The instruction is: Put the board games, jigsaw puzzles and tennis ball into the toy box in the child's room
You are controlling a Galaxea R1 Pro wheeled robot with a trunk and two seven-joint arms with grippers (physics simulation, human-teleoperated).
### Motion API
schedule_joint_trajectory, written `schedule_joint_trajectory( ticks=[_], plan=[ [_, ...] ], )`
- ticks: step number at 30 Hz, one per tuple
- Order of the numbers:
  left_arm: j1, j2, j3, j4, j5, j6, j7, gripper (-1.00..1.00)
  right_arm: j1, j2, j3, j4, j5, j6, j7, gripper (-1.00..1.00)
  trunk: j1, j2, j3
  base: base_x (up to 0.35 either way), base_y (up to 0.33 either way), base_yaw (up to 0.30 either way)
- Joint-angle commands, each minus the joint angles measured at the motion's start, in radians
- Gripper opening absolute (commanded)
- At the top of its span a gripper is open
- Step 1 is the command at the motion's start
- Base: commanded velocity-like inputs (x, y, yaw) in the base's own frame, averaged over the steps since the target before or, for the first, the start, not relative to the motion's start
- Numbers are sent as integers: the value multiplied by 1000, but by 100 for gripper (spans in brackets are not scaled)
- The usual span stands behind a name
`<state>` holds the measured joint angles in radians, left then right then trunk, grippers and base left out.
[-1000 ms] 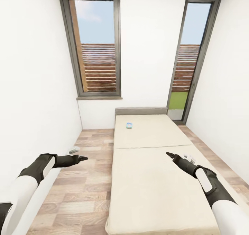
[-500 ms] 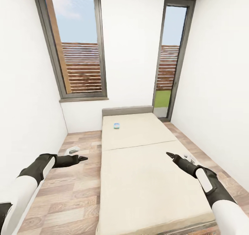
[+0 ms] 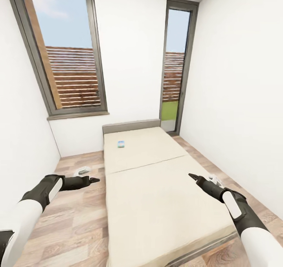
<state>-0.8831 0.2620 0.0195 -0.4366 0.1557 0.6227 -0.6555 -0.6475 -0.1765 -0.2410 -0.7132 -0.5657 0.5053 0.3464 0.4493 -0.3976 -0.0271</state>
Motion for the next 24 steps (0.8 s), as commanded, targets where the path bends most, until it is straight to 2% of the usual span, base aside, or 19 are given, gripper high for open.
schedule_joint_trajectory(
  ticks=[1, 24],
  plan=[
    [0, 1, 2, -1, 5, 8, -1, 100, -1, 1, -3, 0, -4, 9, 2, 100, 1, -2, -2, 0, 276, -277],
    [1, 0, 2, -1, 5, 8, -1, 100, -1, 2, -3, 2, -4, 10, 2, 100, 1, -2, -2, 26, 246, -277]
  ],
)
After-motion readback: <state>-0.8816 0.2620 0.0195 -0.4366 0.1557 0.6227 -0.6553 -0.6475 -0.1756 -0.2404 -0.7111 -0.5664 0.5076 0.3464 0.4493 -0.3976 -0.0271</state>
